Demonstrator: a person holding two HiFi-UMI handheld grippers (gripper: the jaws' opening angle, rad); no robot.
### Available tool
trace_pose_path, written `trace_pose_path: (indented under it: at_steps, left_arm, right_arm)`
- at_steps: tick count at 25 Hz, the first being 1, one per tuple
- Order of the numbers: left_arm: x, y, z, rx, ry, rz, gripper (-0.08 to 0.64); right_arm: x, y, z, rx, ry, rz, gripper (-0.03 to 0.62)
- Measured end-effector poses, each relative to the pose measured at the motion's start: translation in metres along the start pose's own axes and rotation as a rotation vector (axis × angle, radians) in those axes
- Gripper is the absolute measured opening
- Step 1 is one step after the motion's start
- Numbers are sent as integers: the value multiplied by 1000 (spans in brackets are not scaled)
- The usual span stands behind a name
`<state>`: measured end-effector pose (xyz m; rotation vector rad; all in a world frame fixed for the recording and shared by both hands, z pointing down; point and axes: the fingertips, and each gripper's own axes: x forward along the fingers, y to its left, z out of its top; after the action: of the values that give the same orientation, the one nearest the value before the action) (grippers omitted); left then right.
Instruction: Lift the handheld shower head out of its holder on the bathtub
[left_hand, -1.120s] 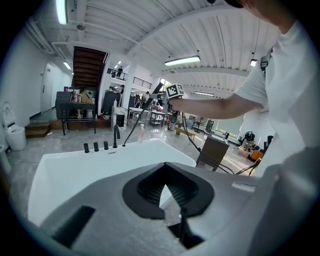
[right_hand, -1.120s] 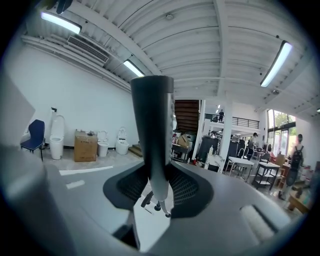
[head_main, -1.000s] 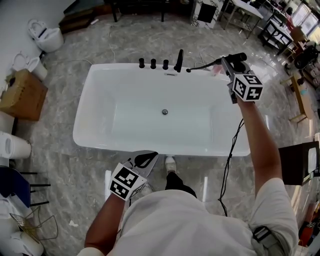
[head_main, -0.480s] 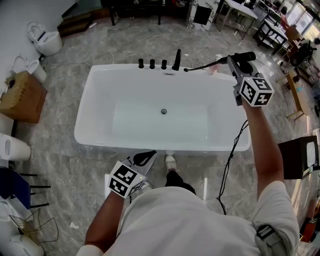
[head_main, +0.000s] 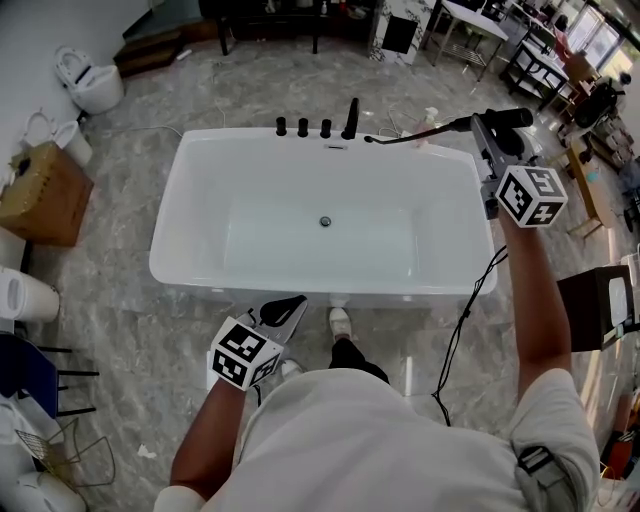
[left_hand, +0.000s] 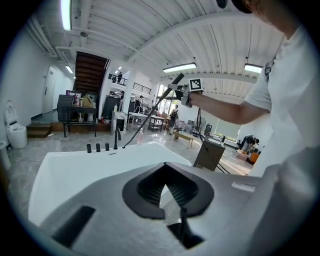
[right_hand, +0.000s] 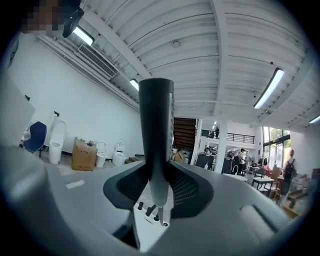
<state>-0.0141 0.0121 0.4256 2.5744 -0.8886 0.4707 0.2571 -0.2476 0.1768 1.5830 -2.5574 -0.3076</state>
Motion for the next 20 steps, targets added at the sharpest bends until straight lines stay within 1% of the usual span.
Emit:
trace_pose_path:
  at_steps: [2, 8, 13, 20]
  left_arm:
    - [-5, -4, -1, -4, -8, -8, 8]
    - [-14, -12, -5, 25, -8, -15, 8]
    - [-22, -17, -8, 32, -14, -23, 8]
    - [-33, -22, -13, 29, -26, -26, 8]
  right_arm:
    - [-12, 6, 9, -7, -11, -1, 146]
    - [-45, 23, 28, -18, -35, 0, 146]
    - [-67, 39, 42, -29, -49, 2, 146]
    - [-92, 65, 50, -39, -51, 12, 146]
